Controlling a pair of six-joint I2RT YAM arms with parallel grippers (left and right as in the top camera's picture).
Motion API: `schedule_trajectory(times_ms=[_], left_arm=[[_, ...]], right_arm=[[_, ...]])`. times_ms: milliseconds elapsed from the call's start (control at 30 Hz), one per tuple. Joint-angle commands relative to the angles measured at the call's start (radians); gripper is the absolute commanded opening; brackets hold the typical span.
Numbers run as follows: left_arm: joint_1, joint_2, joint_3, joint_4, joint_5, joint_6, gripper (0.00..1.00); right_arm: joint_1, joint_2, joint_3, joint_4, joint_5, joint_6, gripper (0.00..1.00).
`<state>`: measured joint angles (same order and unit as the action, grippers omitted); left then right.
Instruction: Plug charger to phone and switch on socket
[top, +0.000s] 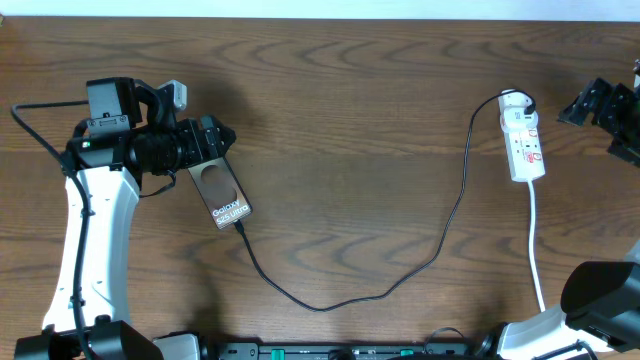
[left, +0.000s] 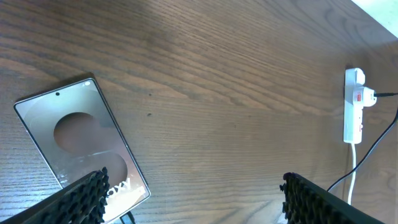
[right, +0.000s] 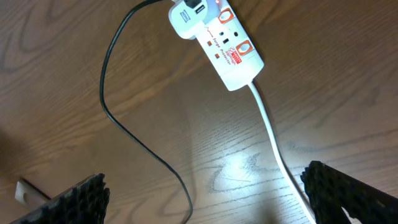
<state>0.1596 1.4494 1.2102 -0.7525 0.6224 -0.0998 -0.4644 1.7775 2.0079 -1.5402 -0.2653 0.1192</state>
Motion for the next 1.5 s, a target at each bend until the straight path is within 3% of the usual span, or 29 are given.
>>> schedule_trajectory(times_ms=[0,167,267,433,533,733,900,1200,1467], left_arm=[[-0.002,-0.016,0.002,-0.01,-0.011,0.017,0.88],[-0.013,-0.059,-0.017,-0.008,-0.097,0.017,0.87],[-0.046,-0.124,-0.087,0.071,-0.168,0.018,0.87],[-0.114,-0.369,-0.396,0.45,-0.198,0.018,0.87],[-0.132,-0.608,-0.683,0.772,-0.198,0.018,0.87],[-0.132,-1.002,-1.056,1.065,-0.197,0.178,0.87],[-0.132,-1.22,-1.206,1.091,-0.198,0.217,0.87],[-0.126,-1.452,-1.206,0.71,-0.303,0.238,0.87],[-0.097,-1.448,-1.206,0.702,-0.36,0.238,0.87]], right_arm=[[0.008,-0.017,0.006,0.001,-0.002,0.007,0.99],[0.008,-0.017,0.006,0.001,-0.002,0.007,0.99],[0.008,-0.017,0.006,0.001,-0.002,0.007,0.99],[0.008,-0.017,0.006,0.001,-0.002,0.007,0.99],[0.008,-0.017,0.006,0.001,-0.002,0.007,0.99],[0.008,-0.017,0.006,0.001,-0.002,0.007,0.99],[0.008,-0.017,0.006,0.001,-0.002,0.007,0.99],[0.008,-0.017,0.006,0.001,-0.002,0.007,0.99],[0.008,-0.017,0.006,0.001,-0.002,0.007,0.99]])
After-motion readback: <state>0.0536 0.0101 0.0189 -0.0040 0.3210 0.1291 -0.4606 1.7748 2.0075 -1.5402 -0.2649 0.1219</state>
